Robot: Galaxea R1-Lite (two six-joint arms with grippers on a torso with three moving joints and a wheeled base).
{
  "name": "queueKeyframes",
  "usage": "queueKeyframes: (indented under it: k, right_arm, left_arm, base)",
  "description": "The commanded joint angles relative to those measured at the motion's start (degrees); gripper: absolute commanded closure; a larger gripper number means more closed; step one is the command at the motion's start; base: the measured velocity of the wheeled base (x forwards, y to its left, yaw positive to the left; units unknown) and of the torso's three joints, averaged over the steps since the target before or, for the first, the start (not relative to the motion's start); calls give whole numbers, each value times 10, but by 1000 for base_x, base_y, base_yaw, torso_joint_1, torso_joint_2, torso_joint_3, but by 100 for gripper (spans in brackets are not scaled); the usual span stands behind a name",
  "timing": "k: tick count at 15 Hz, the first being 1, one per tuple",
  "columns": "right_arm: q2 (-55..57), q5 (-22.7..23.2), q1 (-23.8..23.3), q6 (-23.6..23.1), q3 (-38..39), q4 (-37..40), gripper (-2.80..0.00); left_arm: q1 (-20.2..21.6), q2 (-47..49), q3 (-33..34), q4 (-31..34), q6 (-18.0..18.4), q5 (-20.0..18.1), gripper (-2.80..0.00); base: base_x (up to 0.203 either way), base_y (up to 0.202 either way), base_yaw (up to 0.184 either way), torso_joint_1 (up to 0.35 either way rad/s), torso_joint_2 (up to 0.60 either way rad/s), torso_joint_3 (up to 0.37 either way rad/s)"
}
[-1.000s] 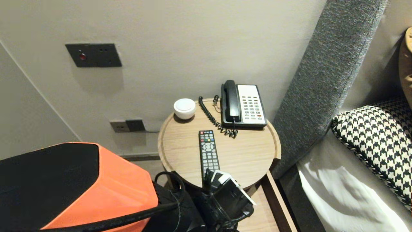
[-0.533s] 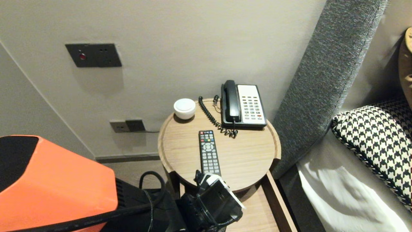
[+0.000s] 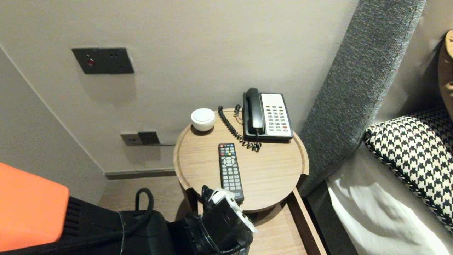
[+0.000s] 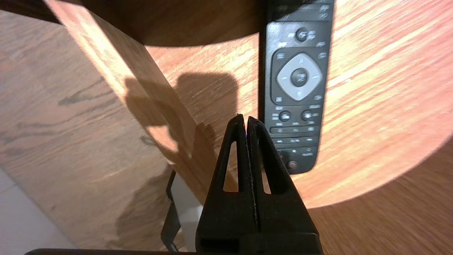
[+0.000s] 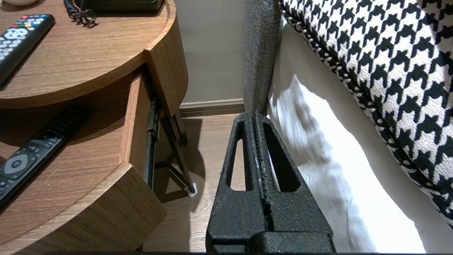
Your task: Put the remote controls on the table in the drawer one by one
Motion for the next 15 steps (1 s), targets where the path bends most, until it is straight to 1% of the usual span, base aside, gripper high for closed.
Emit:
queueKeyframes:
  k: [1, 3, 6, 7, 9, 10, 11, 12, 13, 15]
  right_arm:
    - [1, 0, 0, 0, 23, -1, 0]
    - [1, 0, 0, 0, 23, -1, 0]
    - [1, 0, 0, 0, 23, -1, 0]
    - [1, 0, 0, 0, 23, -1, 0]
    - [1, 0, 0, 0, 23, -1, 0]
    - [1, 0, 1, 0, 23, -1, 0]
    - [1, 0, 1, 0, 23, -1, 0]
    - [1, 0, 0, 0, 23, -1, 0]
    - [1, 0, 0, 0, 23, -1, 0]
    - [1, 1, 1, 0, 23, -1, 0]
  left_arm:
    - [0, -32, 0, -1, -3, 1, 0]
    - [1, -57, -9, -1, -4, 0, 0]
    - [20, -81, -52, 6, -4, 2, 0]
    - [34, -83, -81, 13, -5, 2, 0]
    - [71, -84, -144, 46, -12, 4, 0]
    - [91, -80, -168, 56, -16, 8, 0]
    - [99, -76, -178, 61, -18, 12, 0]
    - [106, -69, -189, 62, -19, 20, 0]
    - [117, -54, -222, 63, -21, 34, 0]
    - [134, -9, -276, 66, -28, 81, 0]
  base:
    - [0, 0, 0, 0, 0, 0]
    - [0, 0, 0, 0, 0, 0]
    - [0, 0, 0, 0, 0, 0]
    - [0, 0, 0, 0, 0, 0]
    - [0, 0, 0, 0, 0, 0]
    - [0, 0, 0, 0, 0, 0]
    - [0, 0, 0, 0, 0, 0]
    - [0, 0, 0, 0, 0, 0]
    - [0, 0, 0, 0, 0, 0]
    - [0, 0, 0, 0, 0, 0]
